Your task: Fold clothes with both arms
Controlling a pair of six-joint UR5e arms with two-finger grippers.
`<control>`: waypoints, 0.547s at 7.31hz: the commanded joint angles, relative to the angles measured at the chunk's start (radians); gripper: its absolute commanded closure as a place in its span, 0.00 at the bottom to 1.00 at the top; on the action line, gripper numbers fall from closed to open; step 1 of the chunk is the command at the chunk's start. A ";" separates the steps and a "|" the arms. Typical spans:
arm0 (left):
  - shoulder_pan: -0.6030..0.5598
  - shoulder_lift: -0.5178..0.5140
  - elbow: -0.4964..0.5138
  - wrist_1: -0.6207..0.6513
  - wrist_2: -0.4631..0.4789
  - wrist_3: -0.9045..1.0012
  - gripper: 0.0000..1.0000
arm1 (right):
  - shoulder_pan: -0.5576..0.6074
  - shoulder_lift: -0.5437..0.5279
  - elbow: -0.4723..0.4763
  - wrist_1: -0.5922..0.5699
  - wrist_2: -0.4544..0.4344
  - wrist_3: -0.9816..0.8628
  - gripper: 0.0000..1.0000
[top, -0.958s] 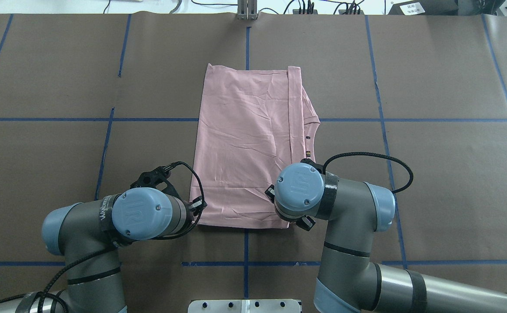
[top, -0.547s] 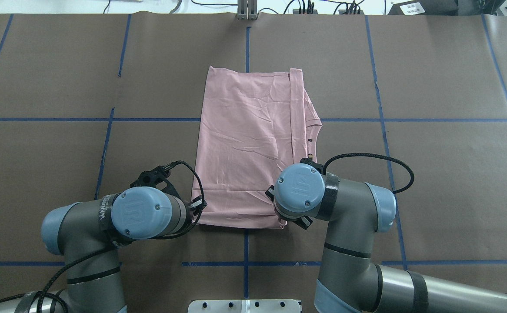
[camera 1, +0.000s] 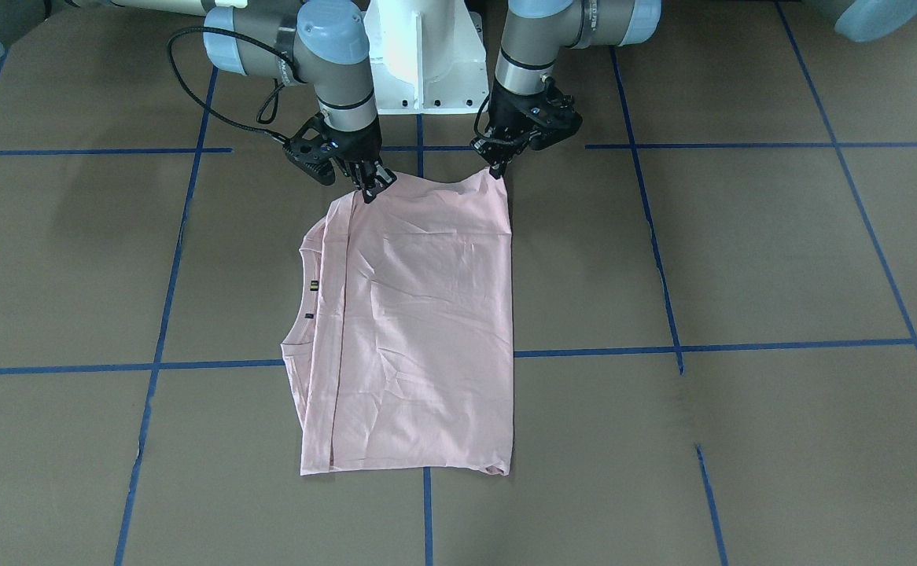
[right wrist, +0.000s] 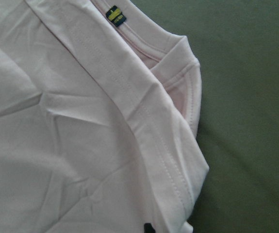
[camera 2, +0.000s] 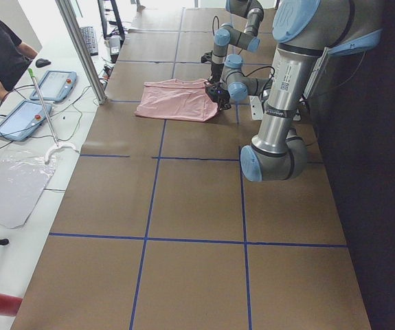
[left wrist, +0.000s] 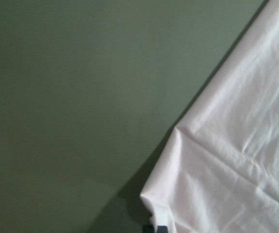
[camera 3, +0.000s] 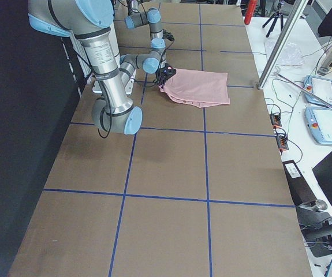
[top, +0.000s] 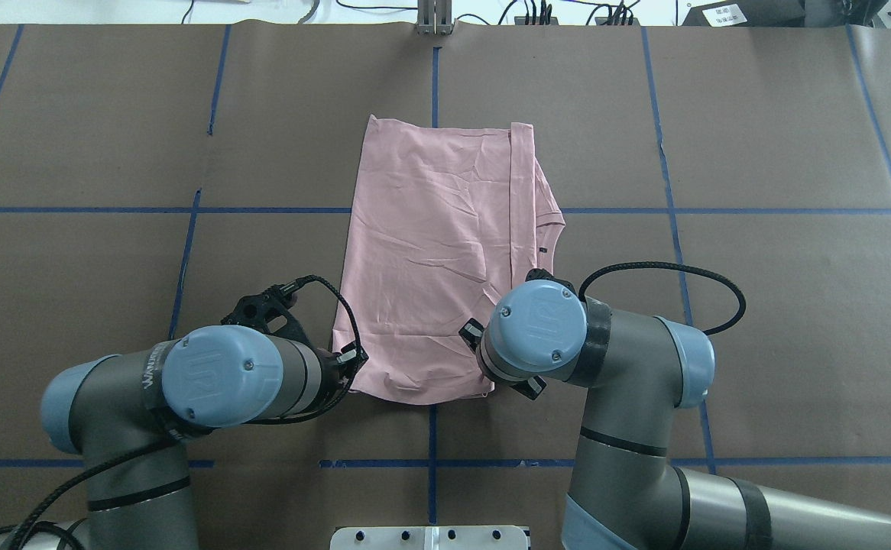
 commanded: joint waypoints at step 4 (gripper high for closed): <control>0.115 0.079 -0.241 0.183 -0.002 -0.010 1.00 | -0.100 -0.109 0.178 0.003 -0.001 0.000 1.00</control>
